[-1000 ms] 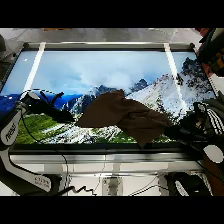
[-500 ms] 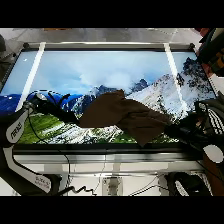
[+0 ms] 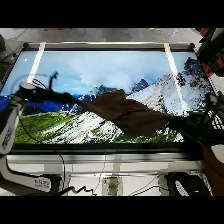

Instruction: Fold the clothes and pants, and hang the long-sleeved shirts on hangers.

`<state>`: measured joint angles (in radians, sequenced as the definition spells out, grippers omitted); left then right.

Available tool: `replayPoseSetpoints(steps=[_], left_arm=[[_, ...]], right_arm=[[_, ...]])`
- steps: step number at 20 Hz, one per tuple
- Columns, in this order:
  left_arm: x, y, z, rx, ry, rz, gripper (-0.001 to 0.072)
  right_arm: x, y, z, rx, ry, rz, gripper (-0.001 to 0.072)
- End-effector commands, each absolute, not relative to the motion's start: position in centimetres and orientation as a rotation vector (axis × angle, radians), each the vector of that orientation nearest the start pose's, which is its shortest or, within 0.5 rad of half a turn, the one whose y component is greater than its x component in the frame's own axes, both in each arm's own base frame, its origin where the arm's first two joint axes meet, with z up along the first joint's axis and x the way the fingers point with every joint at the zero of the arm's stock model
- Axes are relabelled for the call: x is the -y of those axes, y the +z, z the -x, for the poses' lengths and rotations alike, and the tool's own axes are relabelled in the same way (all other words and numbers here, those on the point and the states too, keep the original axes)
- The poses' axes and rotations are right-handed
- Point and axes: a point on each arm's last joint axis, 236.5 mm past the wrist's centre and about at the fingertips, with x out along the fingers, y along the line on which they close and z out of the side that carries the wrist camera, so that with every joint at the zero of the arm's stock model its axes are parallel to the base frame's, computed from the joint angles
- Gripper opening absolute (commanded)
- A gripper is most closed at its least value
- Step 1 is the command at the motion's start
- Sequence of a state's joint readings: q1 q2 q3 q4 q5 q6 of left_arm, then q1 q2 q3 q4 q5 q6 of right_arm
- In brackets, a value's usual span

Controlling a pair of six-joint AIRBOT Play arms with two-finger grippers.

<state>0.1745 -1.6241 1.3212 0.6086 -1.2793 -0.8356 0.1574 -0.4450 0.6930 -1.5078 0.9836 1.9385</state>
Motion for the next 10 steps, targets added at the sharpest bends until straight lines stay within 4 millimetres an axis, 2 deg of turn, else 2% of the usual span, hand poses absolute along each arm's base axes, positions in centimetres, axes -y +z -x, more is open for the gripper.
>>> replayPoseSetpoints(steps=[1,3,4,6,8,10], left_arm=[[8.7,15.2,-47.5,-0.701,-0.708,0.323,0.0028],[6.2,24.1,-46.7,-0.474,-0.602,0.232,0.0028],[4.7,28.5,-45.3,-0.359,-0.537,0.190,0.0029],[2.8,35.8,-41.4,-0.175,-0.434,0.116,0.0029],[2.1,41.2,-36.4,-0.037,-0.361,0.041,0.0029],[2.4,45.3,-31.5,0.080,-0.293,-0.037,0.0029]], right_arm=[[-4.3,18.1,-28.3,-0.587,0.056,-0.247,0.0011],[-3.4,22.8,-28.3,-0.481,0.049,-0.206,0.0010],[-3.0,25.0,-28.2,-0.430,0.044,-0.193,0.0010],[-2.8,30.0,-27.4,-0.322,0.058,-0.170,0.0011],[-2.8,34.6,-26.1,-0.221,0.081,-0.143,0.0011],[-2.5,39.3,-24.2,-0.113,0.095,-0.102,0.0011]])
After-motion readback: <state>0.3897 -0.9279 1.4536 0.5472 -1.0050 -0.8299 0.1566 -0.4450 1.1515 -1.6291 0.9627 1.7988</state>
